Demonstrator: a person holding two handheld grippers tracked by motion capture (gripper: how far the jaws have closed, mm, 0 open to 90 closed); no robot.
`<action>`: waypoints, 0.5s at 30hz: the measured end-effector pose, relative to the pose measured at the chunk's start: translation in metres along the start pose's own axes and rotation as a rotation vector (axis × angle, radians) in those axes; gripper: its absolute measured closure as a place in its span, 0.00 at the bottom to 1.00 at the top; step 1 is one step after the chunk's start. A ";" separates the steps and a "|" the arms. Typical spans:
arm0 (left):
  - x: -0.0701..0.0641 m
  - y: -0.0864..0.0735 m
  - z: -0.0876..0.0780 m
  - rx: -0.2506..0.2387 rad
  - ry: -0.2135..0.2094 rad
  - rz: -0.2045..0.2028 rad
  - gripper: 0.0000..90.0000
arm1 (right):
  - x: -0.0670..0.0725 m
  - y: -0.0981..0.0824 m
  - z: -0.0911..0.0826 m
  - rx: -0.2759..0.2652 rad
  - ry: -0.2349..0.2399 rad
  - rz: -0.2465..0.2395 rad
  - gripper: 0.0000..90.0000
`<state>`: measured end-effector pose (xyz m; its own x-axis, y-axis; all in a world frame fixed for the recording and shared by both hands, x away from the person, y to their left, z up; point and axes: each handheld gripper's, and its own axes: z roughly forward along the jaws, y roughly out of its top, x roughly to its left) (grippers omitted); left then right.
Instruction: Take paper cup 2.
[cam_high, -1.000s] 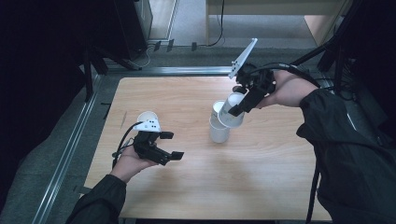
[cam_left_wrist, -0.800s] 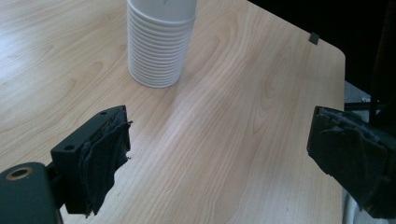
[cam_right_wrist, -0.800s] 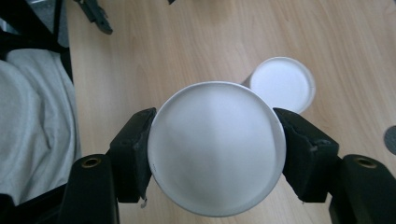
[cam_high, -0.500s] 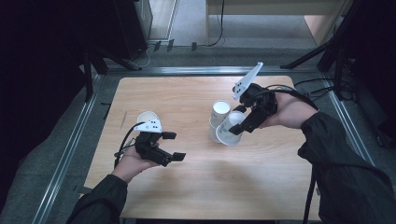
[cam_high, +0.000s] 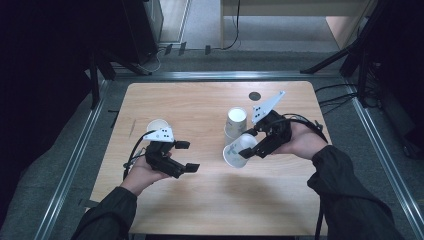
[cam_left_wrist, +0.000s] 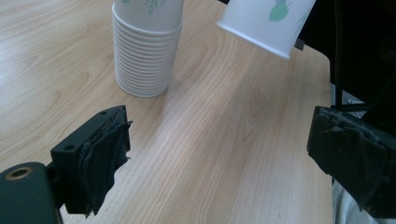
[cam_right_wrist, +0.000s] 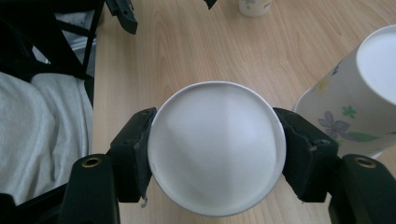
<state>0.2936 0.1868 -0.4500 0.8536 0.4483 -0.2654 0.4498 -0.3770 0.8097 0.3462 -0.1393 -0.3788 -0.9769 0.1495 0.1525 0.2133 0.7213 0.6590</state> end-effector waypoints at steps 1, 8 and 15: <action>0.000 0.000 0.000 0.004 0.002 0.005 0.07 | 0.000 -0.002 0.002 -0.007 0.005 0.005 0.39; 0.000 0.001 0.003 0.002 -0.012 0.008 0.07 | -0.003 -0.023 0.020 -0.083 0.018 0.028 0.39; 0.000 0.003 0.011 0.004 -0.026 0.009 0.07 | -0.005 -0.034 0.031 -0.145 0.039 0.058 0.39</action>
<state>0.2981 0.1774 -0.4534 0.8641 0.4233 -0.2721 0.4433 -0.3843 0.8099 0.3438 -0.1439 -0.4244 -0.9624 0.1592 0.2200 0.2712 0.6065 0.7474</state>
